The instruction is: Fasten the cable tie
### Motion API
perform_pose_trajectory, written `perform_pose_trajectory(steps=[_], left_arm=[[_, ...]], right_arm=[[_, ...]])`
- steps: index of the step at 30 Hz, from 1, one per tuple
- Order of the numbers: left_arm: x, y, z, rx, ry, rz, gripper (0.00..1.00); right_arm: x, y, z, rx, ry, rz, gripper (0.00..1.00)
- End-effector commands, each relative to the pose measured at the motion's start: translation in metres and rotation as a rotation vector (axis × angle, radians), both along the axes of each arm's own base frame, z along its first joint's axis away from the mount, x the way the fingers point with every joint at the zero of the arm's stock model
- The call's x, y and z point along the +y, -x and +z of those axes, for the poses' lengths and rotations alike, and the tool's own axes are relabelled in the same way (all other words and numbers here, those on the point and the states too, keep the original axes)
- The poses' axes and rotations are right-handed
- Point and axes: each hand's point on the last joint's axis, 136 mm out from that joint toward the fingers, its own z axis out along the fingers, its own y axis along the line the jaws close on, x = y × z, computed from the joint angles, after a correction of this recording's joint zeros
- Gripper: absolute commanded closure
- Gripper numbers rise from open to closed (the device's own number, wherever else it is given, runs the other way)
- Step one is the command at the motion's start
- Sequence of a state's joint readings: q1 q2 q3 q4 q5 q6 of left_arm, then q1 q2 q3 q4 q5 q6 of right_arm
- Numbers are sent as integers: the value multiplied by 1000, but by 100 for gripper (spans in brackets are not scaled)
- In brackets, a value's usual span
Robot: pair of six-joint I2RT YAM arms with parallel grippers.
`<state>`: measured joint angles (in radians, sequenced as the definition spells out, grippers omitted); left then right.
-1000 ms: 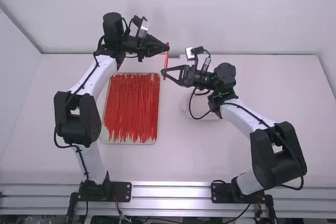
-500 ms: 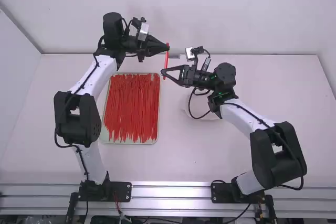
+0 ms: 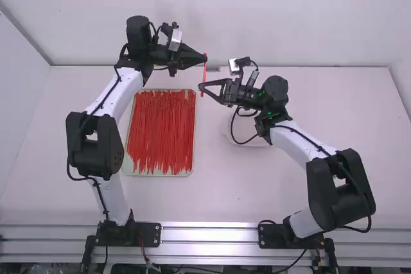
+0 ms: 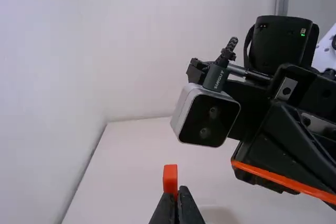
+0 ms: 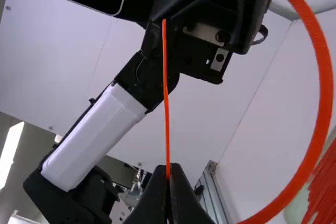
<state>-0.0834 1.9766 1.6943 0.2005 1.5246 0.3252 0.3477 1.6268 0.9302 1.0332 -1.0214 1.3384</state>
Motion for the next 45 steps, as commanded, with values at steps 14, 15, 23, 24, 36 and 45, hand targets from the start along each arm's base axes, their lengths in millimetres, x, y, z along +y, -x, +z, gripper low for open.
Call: perform_pose_trajectory(steps=[14, 15, 23, 24, 36, 45], left_arm=[[-3, 8, 4, -195, 20, -50, 99], [-3, 8, 3, -191, 20, -51, 98], [-9, 12, -5, -196, 22, -64, 99], [-10, 12, -5, -202, 22, -66, 99], [-12, 14, -16, -309, 31, -71, 99], [-4, 10, -12, -335, 30, -52, 99]], right_arm=[[-1, -9, 7, -27, -2, -39, 100], [-1, -9, 7, -26, -2, -38, 100], [0, -9, 5, -17, 2, -35, 100], [0, -9, 4, -12, 4, -36, 100], [0, -10, 2, 3, 7, -36, 100], [0, -7, 1, 1, 12, -23, 100]])
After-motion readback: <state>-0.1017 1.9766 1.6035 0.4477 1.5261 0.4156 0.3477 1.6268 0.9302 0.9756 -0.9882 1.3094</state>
